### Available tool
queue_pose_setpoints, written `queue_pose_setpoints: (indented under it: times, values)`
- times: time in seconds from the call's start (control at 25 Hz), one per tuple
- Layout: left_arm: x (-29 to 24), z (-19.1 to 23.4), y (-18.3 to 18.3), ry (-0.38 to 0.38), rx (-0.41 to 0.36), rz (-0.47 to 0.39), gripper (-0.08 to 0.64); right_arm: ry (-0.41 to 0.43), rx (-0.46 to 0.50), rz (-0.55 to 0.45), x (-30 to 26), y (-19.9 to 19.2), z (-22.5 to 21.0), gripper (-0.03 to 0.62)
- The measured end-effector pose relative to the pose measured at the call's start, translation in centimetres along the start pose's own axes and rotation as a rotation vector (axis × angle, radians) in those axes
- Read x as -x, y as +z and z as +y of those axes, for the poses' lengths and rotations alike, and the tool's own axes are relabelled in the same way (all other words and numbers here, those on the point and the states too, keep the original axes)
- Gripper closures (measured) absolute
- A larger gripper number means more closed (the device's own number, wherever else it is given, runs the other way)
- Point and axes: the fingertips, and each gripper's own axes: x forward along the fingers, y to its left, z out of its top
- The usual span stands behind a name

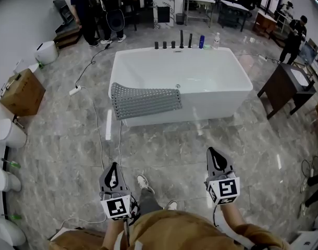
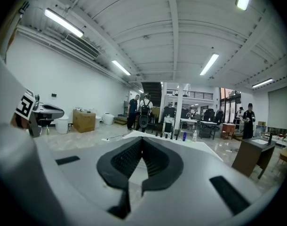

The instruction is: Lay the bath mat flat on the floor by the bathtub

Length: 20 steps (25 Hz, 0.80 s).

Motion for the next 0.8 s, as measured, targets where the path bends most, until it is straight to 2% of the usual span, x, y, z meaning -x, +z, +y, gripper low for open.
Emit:
queue_pose_setpoints:
  times: [0.16,0.32,0.8]
  values:
    - [-3.5,0.6,-2.3,-0.033,0.021,0.019,0.555,-0.037,0.016,0.026,-2.3,-0.3,-0.5,0.589]
    - [-8.3,2.7,-2.8,-0.056,0.012,0.009,0.555,-0.067,0.027,0.059,-6.6,0.2,-0.8,0.589]
    - [-21.8,13.6,-5.1,-0.075,0.071,0.017,0.555,-0.079,0.073,0.089,-22.2,5.4,4.0,0.589]
